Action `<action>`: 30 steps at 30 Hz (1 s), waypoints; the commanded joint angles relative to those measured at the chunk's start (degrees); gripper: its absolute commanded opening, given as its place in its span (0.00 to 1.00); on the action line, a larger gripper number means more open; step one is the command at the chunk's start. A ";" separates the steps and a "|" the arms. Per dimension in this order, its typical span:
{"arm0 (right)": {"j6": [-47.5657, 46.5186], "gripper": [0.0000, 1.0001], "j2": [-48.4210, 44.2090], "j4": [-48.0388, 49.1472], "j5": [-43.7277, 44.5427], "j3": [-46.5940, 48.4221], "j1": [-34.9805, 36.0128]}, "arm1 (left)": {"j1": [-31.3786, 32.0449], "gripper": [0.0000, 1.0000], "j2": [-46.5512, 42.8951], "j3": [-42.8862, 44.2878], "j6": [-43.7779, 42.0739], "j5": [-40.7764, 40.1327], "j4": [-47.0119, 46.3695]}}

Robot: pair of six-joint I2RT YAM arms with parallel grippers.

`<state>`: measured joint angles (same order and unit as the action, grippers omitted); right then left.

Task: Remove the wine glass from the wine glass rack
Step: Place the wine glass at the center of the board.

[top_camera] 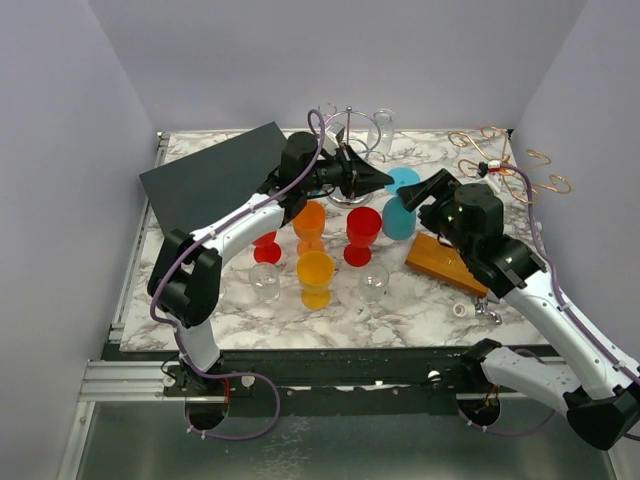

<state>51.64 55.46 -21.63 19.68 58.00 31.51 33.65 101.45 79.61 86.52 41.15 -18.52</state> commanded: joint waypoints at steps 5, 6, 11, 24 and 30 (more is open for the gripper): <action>-3.76 0.79 -1.49 -4.78 0.70 0.24 -0.05 | 1.33 0.00 -1.41 -2.15 3.59 -0.13 -5.39; -3.76 0.79 -1.52 -5.11 0.87 0.26 -0.05 | 1.52 0.00 -1.37 -2.40 3.89 -0.43 -5.53; -3.73 0.79 -2.12 -6.30 1.05 -0.38 -0.09 | 1.95 0.00 -1.56 -3.70 5.08 -1.41 -6.58; -4.84 0.80 -4.46 -6.91 0.42 -1.48 -0.04 | 2.65 0.00 -5.01 -8.62 5.84 -1.69 -8.66; -4.84 0.80 -5.66 -7.16 0.19 -1.57 -0.11 | 2.65 0.00 -6.79 -10.22 6.16 -1.96 -9.16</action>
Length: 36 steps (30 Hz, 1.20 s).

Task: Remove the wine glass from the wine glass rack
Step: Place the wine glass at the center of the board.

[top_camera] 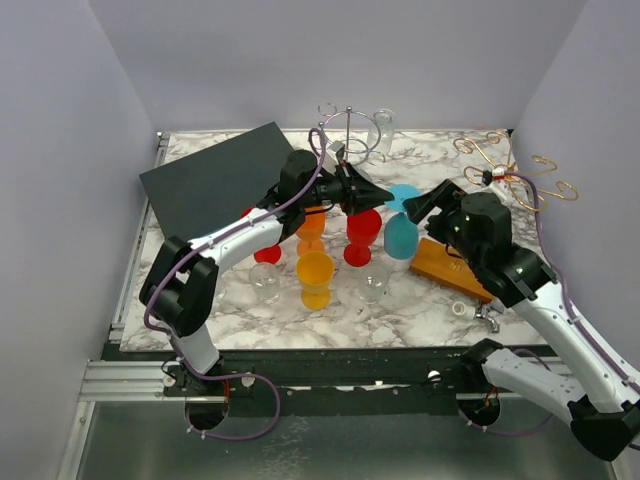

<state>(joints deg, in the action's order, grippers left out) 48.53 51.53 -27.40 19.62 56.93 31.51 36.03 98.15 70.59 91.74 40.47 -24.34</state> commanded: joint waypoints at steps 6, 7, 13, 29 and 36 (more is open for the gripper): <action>-0.50 0.80 -3.35 0.21 -0.54 -1.10 -0.04 | 0.27 0.00 -4.03 -2.39 1.22 -2.32 -3.74; -0.21 0.80 -3.53 0.53 -0.63 -1.16 -0.04 | 0.35 0.00 -4.06 -2.43 1.41 -2.32 -3.91; 0.98 0.80 -4.92 2.36 -0.86 -1.83 -0.05 | 0.35 0.00 -4.88 -4.07 2.38 -3.39 -4.66; 10.13 0.80 -10.72 7.64 1.92 -6.94 -0.04 | 0.36 0.00 -6.21 -5.45 4.45 -5.37 -8.04; 9.94 0.80 -12.61 7.79 1.22 -8.60 -0.06 | 0.36 0.00 -6.68 -4.76 5.60 -6.52 -8.88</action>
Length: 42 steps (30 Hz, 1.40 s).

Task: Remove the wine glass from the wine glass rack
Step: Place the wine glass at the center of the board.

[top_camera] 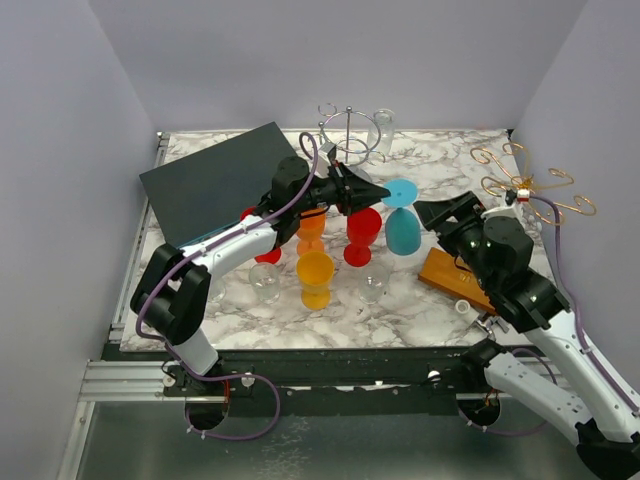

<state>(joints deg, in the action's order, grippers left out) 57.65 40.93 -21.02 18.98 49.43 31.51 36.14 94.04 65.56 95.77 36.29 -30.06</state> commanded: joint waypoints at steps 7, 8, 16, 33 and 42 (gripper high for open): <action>-2.15 0.81 -4.13 2.39 -0.59 -2.67 -0.04 | 0.15 0.00 -2.78 0.42 1.88 -4.35 -3.16; -2.37 0.81 -4.39 2.30 -0.89 -2.87 -0.04 | 0.15 0.00 -2.73 0.55 1.81 -4.54 -3.16; -2.36 0.81 -6.41 -1.31 -0.88 -3.48 -0.04 | 0.07 0.00 -1.34 4.03 -0.71 -3.41 -1.69; -0.99 0.82 -11.34 0.02 -3.97 -10.22 -0.07 | 0.06 0.00 -1.84 7.76 -7.25 -3.51 4.83; -1.88 0.81 -12.03 1.94 -9.28 -13.36 -0.04 | 0.07 0.00 -3.23 9.47 -11.82 -4.47 9.84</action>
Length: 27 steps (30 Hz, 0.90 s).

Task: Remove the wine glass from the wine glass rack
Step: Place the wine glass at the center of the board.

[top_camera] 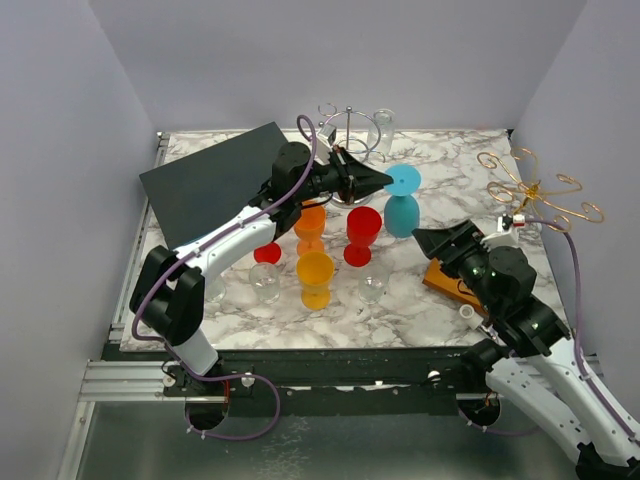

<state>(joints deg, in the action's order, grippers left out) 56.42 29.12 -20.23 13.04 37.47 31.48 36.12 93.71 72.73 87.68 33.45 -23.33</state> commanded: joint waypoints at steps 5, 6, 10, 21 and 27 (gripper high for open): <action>0.70 0.75 -0.07 1.50 -4.54 -3.46 -0.06 | 0.09 0.00 -4.13 3.61 -6.51 -2.68 6.71; 0.92 0.73 0.14 1.75 -4.91 -3.83 -0.02 | 0.09 0.00 -4.34 4.00 -7.07 -2.77 7.32; 1.27 0.65 2.15 3.13 -6.70 -4.62 -0.02 | 0.09 0.00 -5.22 5.54 -9.29 -3.46 10.06; 5.28 0.36 5.81 7.37 -8.24 -8.89 -0.08 | 0.09 0.00 -6.56 7.45 -11.57 -3.83 13.20; 5.63 0.30 5.57 8.84 -8.16 -11.19 -0.02 | 0.08 0.00 -6.78 7.92 -11.74 -3.61 13.57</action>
<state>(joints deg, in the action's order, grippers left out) 58.65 33.91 -9.50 7.75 29.63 31.40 36.12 89.19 78.32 77.19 30.52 -10.13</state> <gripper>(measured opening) 0.316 0.019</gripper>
